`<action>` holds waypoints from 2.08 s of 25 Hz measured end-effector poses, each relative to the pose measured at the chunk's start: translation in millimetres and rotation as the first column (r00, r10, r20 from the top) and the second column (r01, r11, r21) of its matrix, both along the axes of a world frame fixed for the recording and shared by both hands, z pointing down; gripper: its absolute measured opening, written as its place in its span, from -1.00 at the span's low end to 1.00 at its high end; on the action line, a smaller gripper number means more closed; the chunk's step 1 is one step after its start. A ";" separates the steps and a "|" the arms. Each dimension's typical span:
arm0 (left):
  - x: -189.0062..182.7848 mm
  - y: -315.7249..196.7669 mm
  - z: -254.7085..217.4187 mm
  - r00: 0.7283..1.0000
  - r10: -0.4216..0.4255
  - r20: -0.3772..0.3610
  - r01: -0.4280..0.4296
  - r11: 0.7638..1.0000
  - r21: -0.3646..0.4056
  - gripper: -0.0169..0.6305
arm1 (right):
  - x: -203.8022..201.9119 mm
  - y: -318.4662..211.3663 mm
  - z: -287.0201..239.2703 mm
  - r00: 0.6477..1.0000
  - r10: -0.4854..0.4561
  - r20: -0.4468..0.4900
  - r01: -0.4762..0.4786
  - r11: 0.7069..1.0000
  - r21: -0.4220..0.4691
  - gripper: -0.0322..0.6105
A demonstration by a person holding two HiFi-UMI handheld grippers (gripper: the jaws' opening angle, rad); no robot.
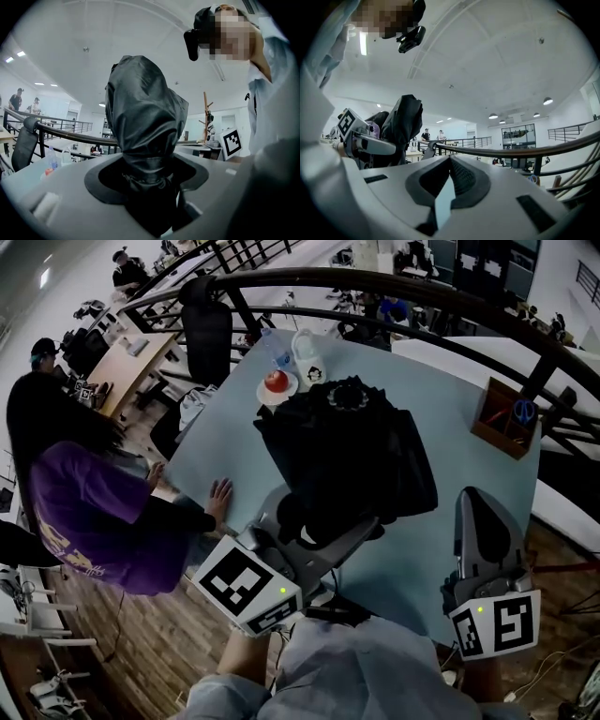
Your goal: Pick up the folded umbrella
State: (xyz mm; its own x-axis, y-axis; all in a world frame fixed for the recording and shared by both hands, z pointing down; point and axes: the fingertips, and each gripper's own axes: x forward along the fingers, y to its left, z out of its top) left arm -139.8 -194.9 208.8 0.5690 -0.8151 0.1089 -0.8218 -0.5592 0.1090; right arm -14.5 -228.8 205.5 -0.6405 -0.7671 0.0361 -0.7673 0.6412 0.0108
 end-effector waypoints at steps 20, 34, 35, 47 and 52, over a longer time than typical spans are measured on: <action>9.1 -2.1 9.5 0.998 0.035 -0.048 -0.036 0.999 -0.034 -0.09 | -1.5 -1.9 5.5 1.000 0.008 -0.011 -0.008 1.000 -0.019 -0.90; 8.2 -4.2 19.0 0.998 0.043 -0.053 -0.046 0.997 -0.057 -0.09 | -2.4 1.8 12.0 0.999 0.011 -0.040 -0.012 0.999 -0.034 -0.90; 8.3 -4.1 19.1 0.998 0.045 -0.053 -0.048 0.997 -0.057 -0.09 | -2.4 2.1 12.1 0.999 0.011 -0.043 -0.013 0.999 -0.034 -0.90; 10.5 -4.2 24.5 0.998 0.063 -0.027 -0.064 0.996 -0.055 -0.09 | -1.5 4.6 9.5 0.998 0.034 -0.049 -0.035 0.999 -0.022 -0.90; 9.5 -4.8 25.3 0.997 0.067 -0.027 -0.069 0.996 -0.055 -0.09 | -0.6 6.1 13.8 0.998 0.040 -0.058 -0.042 0.998 -0.039 -0.90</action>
